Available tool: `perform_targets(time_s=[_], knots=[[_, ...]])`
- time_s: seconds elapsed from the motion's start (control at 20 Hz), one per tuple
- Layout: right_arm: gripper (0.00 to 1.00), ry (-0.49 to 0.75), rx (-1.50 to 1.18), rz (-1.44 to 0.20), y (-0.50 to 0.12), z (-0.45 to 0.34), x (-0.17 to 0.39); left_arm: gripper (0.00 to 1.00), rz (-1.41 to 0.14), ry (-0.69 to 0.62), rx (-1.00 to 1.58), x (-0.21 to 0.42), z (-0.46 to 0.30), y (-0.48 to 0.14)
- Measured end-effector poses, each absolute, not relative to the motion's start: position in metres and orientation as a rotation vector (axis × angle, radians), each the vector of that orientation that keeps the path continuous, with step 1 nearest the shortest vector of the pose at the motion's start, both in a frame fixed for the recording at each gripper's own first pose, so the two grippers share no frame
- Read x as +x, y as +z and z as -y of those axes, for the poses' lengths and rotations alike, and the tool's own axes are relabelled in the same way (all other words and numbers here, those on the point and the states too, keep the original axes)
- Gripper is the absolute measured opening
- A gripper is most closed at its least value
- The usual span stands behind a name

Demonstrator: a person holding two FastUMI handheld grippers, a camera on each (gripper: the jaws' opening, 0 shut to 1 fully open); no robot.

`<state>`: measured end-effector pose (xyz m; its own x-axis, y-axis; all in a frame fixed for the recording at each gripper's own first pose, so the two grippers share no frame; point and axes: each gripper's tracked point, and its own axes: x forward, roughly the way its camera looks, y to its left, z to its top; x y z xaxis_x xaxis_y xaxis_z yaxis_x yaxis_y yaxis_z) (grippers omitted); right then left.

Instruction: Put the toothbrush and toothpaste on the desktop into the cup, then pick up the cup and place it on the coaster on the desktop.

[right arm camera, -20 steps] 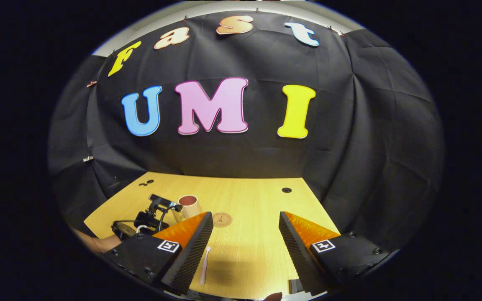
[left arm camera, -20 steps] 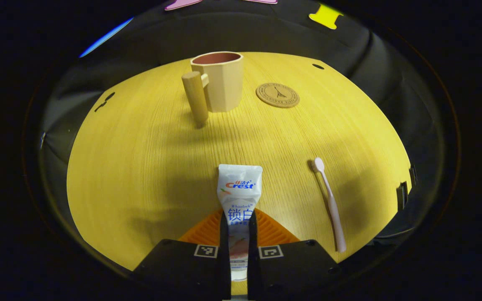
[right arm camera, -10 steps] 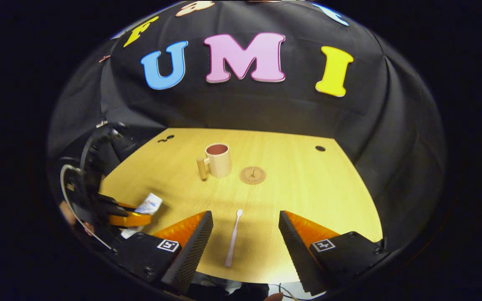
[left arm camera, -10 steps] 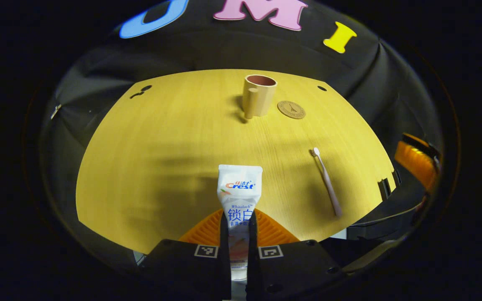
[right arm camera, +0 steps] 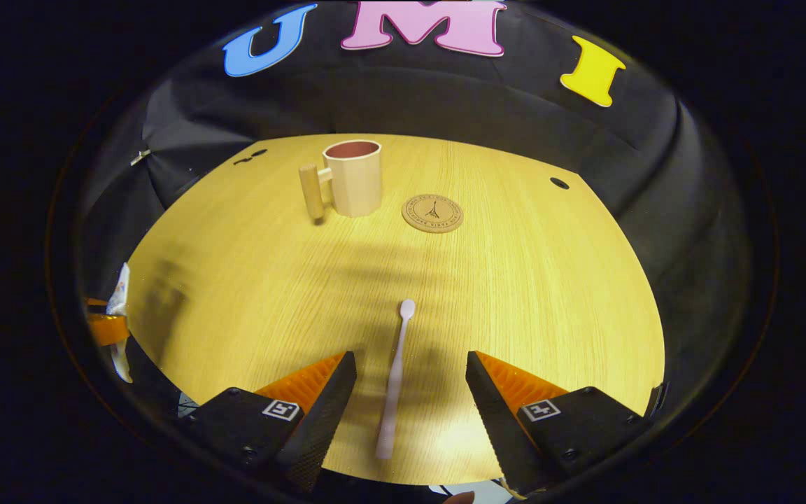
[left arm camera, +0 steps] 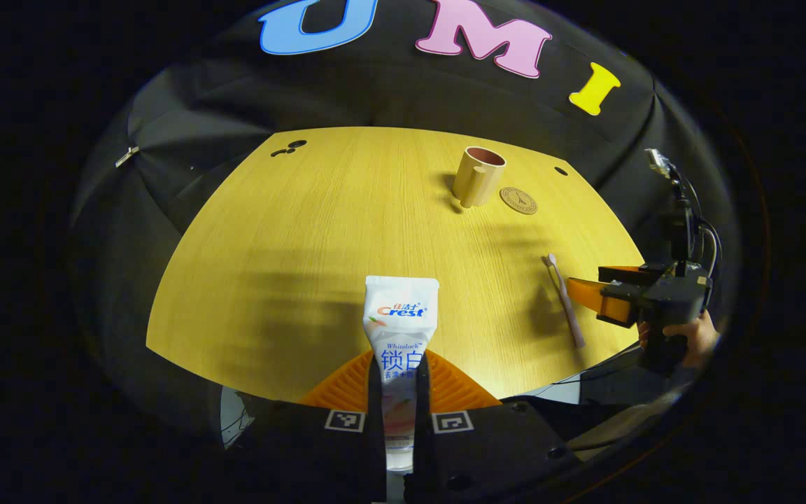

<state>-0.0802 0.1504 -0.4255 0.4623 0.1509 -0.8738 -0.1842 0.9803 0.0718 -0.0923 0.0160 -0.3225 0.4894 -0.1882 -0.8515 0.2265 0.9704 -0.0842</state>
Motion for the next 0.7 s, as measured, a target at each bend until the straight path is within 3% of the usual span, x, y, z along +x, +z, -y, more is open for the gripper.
perform_targets(time_s=[0.25,0.6,0.65,0.7], knots=[[0.94,0.178,-0.017,-1.198,-0.454,-0.159,-0.083,0.21,-1.043,-0.241,0.017,-0.096,-0.025,-0.329],[0.78,0.205,0.037,-1.289,-0.463,-0.168,-0.085,0.21,-1.042,-0.237,0.003,-0.096,-0.025,-0.330],[0.67,0.213,0.033,-1.301,-0.463,-0.166,-0.086,0.21,-1.046,-0.235,0.001,-0.097,-0.025,-0.331],[0.46,0.212,0.027,-1.324,-0.465,-0.163,-0.088,0.21,-1.051,-0.232,-0.002,-0.098,-0.024,-0.332]])
